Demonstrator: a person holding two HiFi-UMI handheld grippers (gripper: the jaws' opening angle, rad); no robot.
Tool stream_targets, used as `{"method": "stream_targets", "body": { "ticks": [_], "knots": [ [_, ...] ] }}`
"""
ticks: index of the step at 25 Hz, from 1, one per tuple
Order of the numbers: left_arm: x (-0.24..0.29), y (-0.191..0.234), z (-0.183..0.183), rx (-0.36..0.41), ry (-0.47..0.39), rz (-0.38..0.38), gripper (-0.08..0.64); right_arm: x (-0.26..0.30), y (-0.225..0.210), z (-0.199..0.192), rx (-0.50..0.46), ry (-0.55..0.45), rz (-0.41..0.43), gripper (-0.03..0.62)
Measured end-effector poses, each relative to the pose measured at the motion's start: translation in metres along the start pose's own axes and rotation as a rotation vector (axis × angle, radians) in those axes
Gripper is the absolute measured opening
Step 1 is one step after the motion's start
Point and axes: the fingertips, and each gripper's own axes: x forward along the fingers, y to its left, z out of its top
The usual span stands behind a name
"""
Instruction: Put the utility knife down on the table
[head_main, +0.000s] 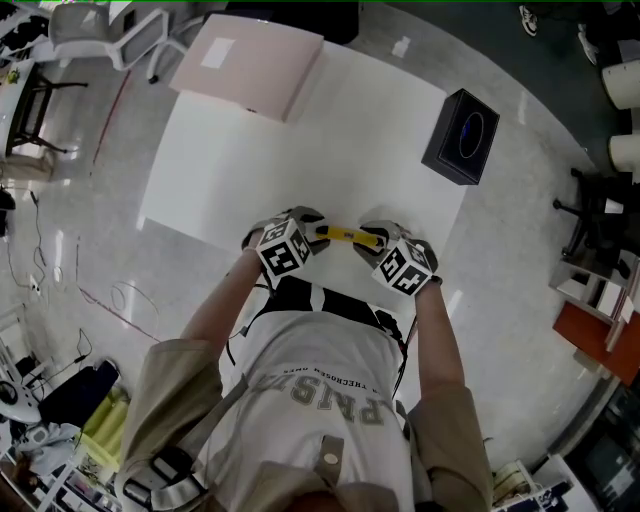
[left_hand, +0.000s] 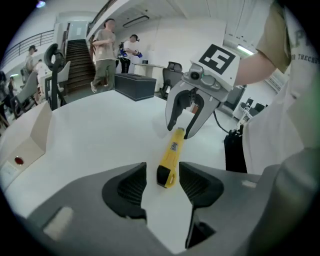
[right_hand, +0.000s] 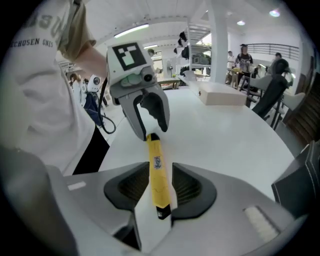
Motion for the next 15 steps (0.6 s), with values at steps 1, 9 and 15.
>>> {"method": "stream_targets", "body": {
  "ticks": [1, 9, 15],
  "knots": [
    [-0.004, 0.001, 0.003, -0.02, -0.022, 0.005, 0.212, -0.006, -0.003, 0.006, 0.032, -0.04, -0.015, 0.141],
    [-0.073, 0.025, 0.052, -0.239, -0.339, 0.193, 0.21, -0.093, -0.044, 0.067, 0.284, -0.528, -0.325, 0.143],
    [-0.159, 0.049, 0.099, -0.345, -0.659, 0.486, 0.208, -0.177, -0.06, 0.097, 0.342, -0.788, -0.622, 0.143]
  ]
}}
